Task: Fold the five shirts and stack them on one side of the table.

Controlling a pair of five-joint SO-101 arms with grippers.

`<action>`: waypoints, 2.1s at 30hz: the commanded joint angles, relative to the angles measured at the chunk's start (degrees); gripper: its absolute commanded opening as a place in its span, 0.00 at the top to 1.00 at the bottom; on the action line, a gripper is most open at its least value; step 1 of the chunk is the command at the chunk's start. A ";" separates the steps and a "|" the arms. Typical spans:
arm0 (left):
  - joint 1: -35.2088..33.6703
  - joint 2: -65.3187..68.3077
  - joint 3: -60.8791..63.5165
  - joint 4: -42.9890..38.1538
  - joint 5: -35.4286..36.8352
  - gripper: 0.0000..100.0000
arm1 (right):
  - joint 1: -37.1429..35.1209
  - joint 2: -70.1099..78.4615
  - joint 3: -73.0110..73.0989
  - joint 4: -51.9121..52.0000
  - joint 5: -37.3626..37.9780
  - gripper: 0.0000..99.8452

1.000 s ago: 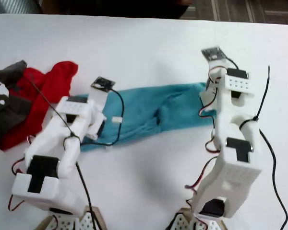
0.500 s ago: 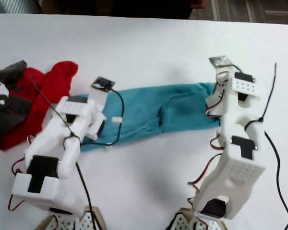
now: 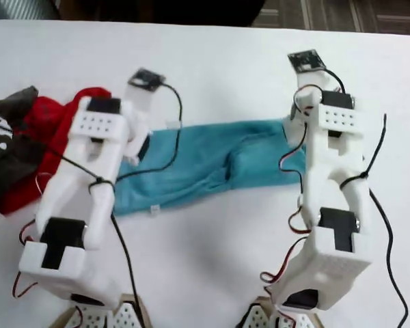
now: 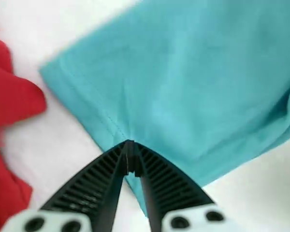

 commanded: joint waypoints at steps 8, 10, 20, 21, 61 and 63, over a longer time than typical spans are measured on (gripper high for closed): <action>-10.37 4.40 -0.04 -0.62 7.03 0.80 | -5.05 5.41 -0.70 -5.76 -4.48 0.98; -10.20 6.68 0.57 -1.49 7.12 0.81 | -4.88 6.46 -0.70 -6.64 -4.40 0.98; -10.55 15.12 0.13 -7.82 10.55 0.80 | -4.44 6.64 -0.70 -7.16 -3.96 0.98; -10.55 15.74 0.13 -8.18 10.90 0.80 | -4.44 6.64 -0.70 -7.16 -3.96 0.98; -10.46 22.07 -40.13 23.56 6.68 0.97 | -3.82 2.42 10.64 -15.16 -4.31 0.98; -9.23 22.07 -43.74 24.62 6.68 0.97 | -3.82 2.51 10.81 -15.52 -4.31 0.98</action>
